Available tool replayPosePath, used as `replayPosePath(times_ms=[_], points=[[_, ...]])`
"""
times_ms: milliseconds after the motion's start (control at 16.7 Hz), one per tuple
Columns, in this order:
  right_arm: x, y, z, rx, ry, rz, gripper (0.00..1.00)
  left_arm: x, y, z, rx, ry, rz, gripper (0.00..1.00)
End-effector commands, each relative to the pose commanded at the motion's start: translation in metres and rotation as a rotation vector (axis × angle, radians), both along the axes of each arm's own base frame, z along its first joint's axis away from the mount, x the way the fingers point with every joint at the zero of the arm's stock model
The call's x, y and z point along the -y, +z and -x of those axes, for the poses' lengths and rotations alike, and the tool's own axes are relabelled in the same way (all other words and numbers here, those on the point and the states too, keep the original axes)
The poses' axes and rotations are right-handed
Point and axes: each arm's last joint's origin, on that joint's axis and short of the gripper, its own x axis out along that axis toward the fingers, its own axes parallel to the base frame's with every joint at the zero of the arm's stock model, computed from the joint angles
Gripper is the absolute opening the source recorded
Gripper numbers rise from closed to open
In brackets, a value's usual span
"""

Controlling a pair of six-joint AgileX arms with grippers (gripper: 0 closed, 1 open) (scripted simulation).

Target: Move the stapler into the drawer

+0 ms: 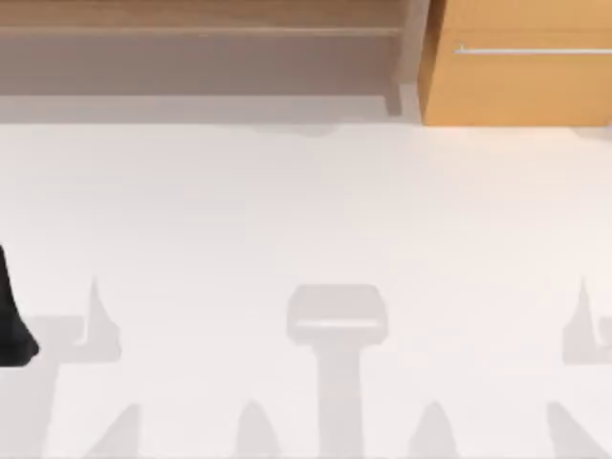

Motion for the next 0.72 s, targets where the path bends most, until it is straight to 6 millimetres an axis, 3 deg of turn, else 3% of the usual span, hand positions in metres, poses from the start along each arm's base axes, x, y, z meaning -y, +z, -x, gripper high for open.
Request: replayPosePath(times_ms=[300,540,720], points=[[-0.001,0.008,-0.002,0.004,0.011,0.038,1.0,0.0,0.0,0.0,0.0,0.0,0.0,1.0],[-0.004,0.034,-0.016,0.015,0.021,0.18,1.0,0.0,0.0,0.0,0.0,0.0,0.0,1.0],[-0.007,0.06,-0.041,0.03,0.013,0.347,1.0,0.0,0.0,0.0,0.0,0.0,0.0,1.0]])
